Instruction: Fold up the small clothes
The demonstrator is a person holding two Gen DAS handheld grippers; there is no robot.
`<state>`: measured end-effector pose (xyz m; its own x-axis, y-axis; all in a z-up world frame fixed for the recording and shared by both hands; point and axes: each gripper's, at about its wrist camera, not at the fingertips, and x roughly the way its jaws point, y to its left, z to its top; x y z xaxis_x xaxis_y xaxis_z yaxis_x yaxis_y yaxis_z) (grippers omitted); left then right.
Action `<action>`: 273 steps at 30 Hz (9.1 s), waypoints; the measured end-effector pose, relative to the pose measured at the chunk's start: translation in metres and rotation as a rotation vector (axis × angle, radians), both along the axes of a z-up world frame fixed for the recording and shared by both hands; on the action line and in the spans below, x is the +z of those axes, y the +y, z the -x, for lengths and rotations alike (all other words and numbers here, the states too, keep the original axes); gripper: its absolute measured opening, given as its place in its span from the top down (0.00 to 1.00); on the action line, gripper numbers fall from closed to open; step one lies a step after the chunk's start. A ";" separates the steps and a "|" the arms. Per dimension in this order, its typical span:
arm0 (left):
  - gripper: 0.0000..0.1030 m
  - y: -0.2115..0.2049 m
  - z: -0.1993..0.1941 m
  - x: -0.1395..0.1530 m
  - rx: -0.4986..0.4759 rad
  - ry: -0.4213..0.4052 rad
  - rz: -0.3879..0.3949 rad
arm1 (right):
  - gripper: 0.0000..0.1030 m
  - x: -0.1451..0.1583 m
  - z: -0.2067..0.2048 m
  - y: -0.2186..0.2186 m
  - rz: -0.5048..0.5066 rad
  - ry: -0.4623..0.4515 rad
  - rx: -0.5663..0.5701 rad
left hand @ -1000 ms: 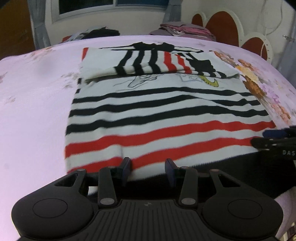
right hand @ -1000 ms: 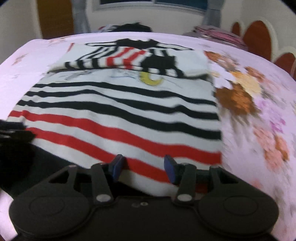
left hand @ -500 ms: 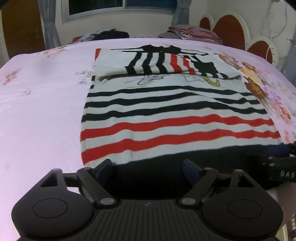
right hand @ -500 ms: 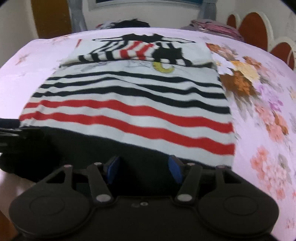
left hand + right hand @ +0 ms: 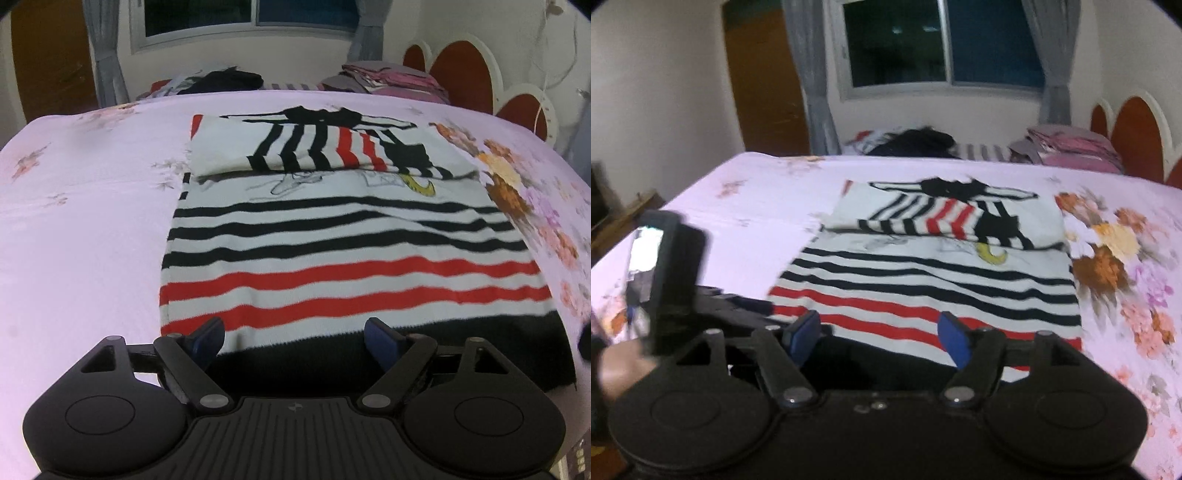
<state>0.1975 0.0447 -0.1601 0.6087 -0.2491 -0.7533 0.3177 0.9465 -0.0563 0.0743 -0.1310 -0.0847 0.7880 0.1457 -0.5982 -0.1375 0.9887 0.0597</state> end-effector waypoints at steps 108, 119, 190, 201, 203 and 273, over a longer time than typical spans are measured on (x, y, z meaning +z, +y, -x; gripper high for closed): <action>0.05 -0.035 -0.385 -0.030 0.045 0.079 0.235 | 0.55 -0.091 -0.418 -0.259 -0.255 0.189 -0.313; 0.87 -0.056 -0.389 -0.028 -0.017 0.051 0.127 | 0.74 -0.099 -0.437 -0.224 -0.007 0.218 -0.178; 0.95 -0.023 -0.235 -0.034 -0.014 0.068 0.153 | 0.71 -0.102 -0.271 -0.147 0.068 0.226 -0.362; 0.95 -0.020 -0.228 -0.026 0.052 0.103 0.160 | 0.67 -0.094 -0.269 -0.142 0.024 0.228 -0.336; 0.94 -0.025 -0.223 -0.022 0.053 0.087 0.140 | 0.64 -0.088 -0.269 -0.135 0.012 0.203 -0.301; 0.46 0.047 -0.226 -0.097 0.477 0.153 0.886 | 0.53 -0.089 -0.343 -0.067 0.090 0.146 -0.168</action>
